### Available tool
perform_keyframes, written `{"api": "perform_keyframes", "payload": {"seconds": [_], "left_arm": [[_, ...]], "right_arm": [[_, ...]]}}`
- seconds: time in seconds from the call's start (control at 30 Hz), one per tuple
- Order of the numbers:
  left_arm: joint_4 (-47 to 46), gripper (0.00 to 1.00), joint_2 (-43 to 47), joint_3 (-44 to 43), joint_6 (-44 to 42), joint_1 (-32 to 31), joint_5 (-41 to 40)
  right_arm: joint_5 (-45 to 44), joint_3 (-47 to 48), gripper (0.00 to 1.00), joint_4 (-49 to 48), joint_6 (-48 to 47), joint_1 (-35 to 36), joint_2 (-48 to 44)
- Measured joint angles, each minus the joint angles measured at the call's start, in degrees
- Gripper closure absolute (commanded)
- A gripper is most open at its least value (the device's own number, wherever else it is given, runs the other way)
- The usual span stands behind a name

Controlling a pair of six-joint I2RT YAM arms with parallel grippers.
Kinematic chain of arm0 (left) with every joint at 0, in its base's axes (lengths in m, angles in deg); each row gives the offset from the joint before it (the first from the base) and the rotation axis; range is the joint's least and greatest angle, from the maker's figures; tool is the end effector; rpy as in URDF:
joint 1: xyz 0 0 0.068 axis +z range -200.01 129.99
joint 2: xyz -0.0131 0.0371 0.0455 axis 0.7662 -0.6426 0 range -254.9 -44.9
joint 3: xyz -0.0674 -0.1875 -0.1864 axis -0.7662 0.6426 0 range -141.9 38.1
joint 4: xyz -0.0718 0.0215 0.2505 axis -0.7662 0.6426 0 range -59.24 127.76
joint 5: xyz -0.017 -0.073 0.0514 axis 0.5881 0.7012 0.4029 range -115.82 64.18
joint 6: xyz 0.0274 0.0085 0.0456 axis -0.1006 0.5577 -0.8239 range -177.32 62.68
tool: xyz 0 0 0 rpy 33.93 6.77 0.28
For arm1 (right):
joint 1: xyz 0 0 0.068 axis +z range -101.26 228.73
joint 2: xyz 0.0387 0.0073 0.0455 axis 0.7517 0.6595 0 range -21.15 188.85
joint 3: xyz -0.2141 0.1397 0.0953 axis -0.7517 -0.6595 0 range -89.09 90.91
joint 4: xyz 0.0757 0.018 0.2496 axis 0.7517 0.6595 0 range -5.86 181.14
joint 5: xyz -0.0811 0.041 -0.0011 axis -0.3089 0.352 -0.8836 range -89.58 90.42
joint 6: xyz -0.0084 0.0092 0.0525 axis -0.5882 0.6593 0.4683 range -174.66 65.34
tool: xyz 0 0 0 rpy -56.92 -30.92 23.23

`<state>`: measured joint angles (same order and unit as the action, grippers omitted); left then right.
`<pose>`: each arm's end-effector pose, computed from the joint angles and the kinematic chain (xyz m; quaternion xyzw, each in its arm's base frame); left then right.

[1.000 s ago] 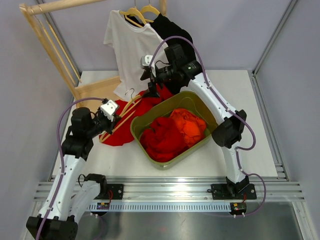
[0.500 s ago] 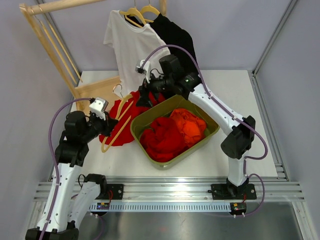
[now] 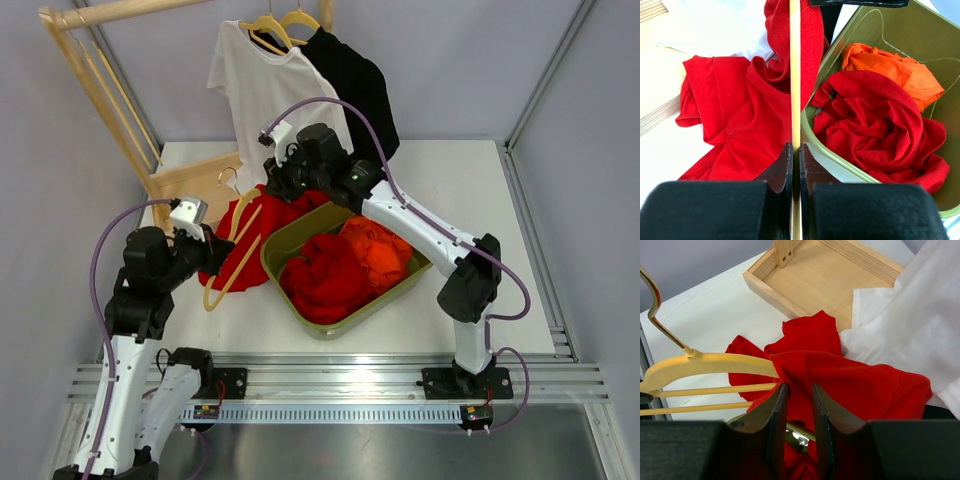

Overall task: Remove the t-shirt from the hanger
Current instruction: Remove the tshirt from the hanger

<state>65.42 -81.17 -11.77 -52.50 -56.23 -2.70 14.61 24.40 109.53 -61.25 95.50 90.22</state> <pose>0.1285 -0.0281 0.3472 0.1232 0.8063 -0.2177 0.5361 0.3078 0.3400 0.3854 -0.4328 0.7101 0.2843 0.4771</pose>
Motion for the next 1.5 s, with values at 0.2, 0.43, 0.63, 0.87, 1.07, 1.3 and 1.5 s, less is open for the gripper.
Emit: {"api": "perform_keyframes", "payload": {"seconds": [0.2, 0.43, 0.63, 0.87, 1.07, 1.3, 1.5], "left_arm": [[0.39, 1.00, 0.37, 0.00, 0.02, 0.00, -0.50], [0.92, 1.00, 0.70, 0.00, 0.02, 0.00, -0.66], [1.05, 1.00, 0.76, -0.07, 0.02, 0.00, -0.63], [3.21, 1.00, 1.20, -0.87, -0.33, 0.02, -1.46], [8.07, 1.00, 3.08, -5.14, -3.23, 0.04, -2.80], [16.09, 1.00, 8.24, -11.65, -7.69, 0.07, -2.86], [21.99, 1.00, 10.67, -17.35, -8.90, 0.04, -5.14]], "right_arm": [[1.05, 1.38, 0.65, 1.33, 1.60, 0.00, 1.29], [4.83, 1.66, 0.49, 2.51, 2.80, 0.00, 1.31], [4.83, 3.02, 0.72, 4.20, 2.78, 0.00, 2.60], [3.63, 4.37, 1.00, 4.35, 2.84, -0.04, 4.15], [-4.35, 6.60, 1.00, 1.44, 4.70, -2.95, 4.33], [-15.02, 12.70, 1.00, -1.70, 5.57, -9.94, 7.45], [-14.29, 11.80, 1.00, -1.84, 5.57, -11.67, 8.81]]}}
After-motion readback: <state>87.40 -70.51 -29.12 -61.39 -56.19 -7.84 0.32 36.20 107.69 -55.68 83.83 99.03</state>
